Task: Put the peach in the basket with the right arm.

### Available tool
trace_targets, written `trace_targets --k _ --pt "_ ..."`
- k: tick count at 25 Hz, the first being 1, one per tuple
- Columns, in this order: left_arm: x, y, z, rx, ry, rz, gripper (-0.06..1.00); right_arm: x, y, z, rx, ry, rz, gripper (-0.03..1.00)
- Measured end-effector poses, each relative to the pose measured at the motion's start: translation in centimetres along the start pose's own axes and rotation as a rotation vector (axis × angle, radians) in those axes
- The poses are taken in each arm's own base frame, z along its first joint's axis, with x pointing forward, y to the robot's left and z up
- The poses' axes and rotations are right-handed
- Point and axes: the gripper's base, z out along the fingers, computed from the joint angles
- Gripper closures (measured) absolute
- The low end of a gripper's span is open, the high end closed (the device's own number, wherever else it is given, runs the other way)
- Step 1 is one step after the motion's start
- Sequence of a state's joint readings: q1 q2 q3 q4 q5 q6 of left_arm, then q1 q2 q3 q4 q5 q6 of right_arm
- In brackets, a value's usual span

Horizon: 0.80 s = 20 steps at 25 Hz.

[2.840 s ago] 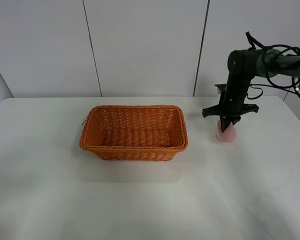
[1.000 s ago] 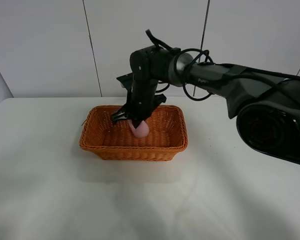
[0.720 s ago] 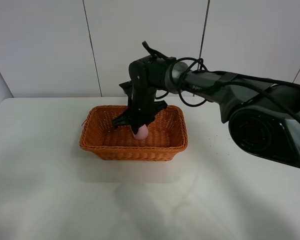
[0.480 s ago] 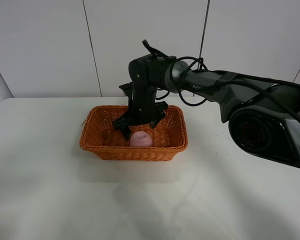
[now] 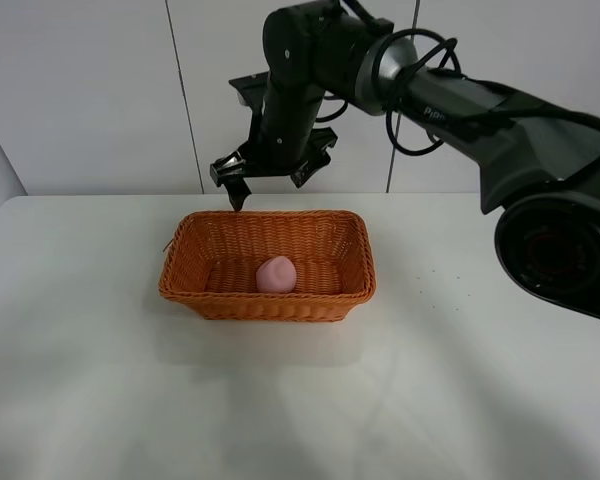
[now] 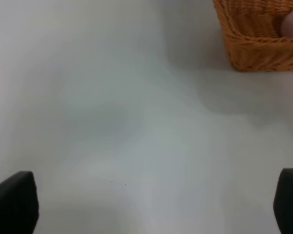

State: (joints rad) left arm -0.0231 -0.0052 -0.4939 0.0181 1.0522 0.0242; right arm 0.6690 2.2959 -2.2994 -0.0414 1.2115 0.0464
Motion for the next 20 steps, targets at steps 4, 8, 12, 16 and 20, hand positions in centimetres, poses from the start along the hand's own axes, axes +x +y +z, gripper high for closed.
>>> trace_targets --k 4,8,12,16,20 --pt "0.0 0.0 0.0 0.0 0.0 0.0 -0.04 -0.2 -0.8 -1.2 0.018 -0.023 0.007 0.27" --pt "0.0 0.0 0.0 0.0 0.0 0.0 -0.04 -0.2 -2.7 -1.1 0.034 -0.02 0.04 0.27" --pt "0.0 0.0 0.0 0.0 0.0 0.0 -0.04 0.1 -7.1 -1.1 0.073 -0.015 0.118 0.27" --pt "0.0 0.0 0.0 0.0 0.0 0.0 -0.04 1.3 -13.8 -1.3 0.133 -0.006 0.241 0.27" --pt "0.0 0.0 0.0 0.0 0.0 0.0 -0.04 3.5 -20.9 -2.2 0.201 -0.001 0.374 0.27"
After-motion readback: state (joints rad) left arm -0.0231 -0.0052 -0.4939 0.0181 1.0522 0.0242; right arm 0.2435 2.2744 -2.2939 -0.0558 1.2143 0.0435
